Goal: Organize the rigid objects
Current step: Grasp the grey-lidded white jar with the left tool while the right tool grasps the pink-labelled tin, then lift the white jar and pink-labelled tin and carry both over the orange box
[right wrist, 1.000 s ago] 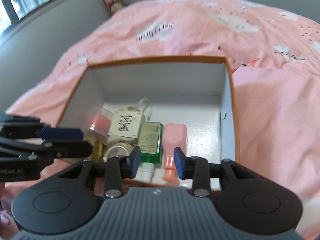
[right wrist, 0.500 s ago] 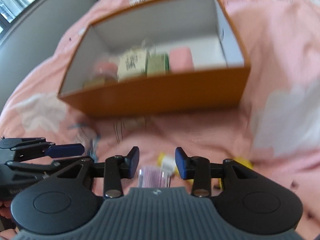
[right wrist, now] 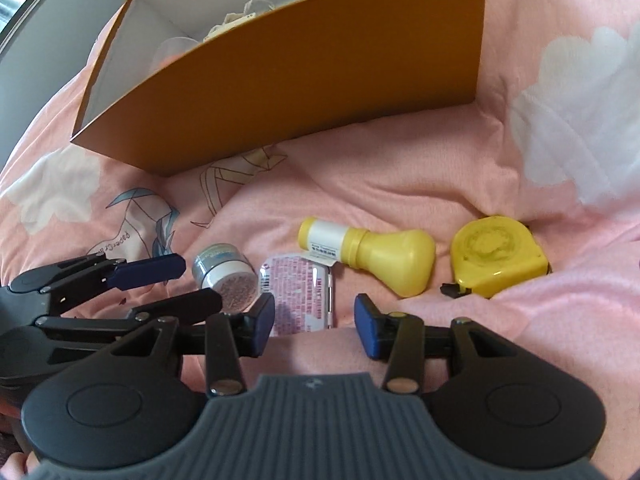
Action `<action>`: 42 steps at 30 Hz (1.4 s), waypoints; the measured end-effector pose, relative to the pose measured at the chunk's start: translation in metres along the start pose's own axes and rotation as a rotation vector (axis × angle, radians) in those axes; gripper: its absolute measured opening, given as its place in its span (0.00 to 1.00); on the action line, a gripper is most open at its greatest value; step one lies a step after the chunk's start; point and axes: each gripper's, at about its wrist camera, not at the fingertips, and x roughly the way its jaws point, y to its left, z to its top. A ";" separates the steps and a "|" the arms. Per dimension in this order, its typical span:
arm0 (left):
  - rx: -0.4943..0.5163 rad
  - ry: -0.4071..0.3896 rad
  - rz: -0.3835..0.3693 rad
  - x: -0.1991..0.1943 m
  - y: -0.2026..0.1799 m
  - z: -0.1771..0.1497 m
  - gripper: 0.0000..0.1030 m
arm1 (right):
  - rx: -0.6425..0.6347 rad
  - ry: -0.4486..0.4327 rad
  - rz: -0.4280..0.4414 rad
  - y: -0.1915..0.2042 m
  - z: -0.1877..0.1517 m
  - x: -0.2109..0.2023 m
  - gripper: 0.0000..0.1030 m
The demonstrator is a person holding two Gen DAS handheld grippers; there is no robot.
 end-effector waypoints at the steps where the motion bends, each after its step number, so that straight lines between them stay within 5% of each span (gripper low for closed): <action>1: 0.014 0.000 0.005 0.002 -0.002 0.000 0.64 | 0.003 0.005 0.000 0.000 0.000 0.001 0.43; 4: 0.035 0.009 0.007 0.007 -0.005 -0.001 0.59 | 0.001 0.014 -0.002 0.001 0.001 0.006 0.44; 7: 0.023 0.026 0.015 0.013 -0.001 -0.002 0.42 | -0.002 0.021 0.000 0.001 0.002 0.007 0.44; 26: -0.249 0.055 0.004 -0.007 0.032 -0.016 0.39 | -0.011 0.077 0.059 0.003 0.011 0.034 0.48; 36: -0.268 0.083 -0.008 0.001 0.037 -0.016 0.38 | -0.137 0.013 0.040 0.032 0.008 0.018 0.20; 42: -0.268 0.102 -0.007 0.007 0.038 -0.016 0.38 | -0.239 0.048 0.042 0.054 0.007 0.030 0.16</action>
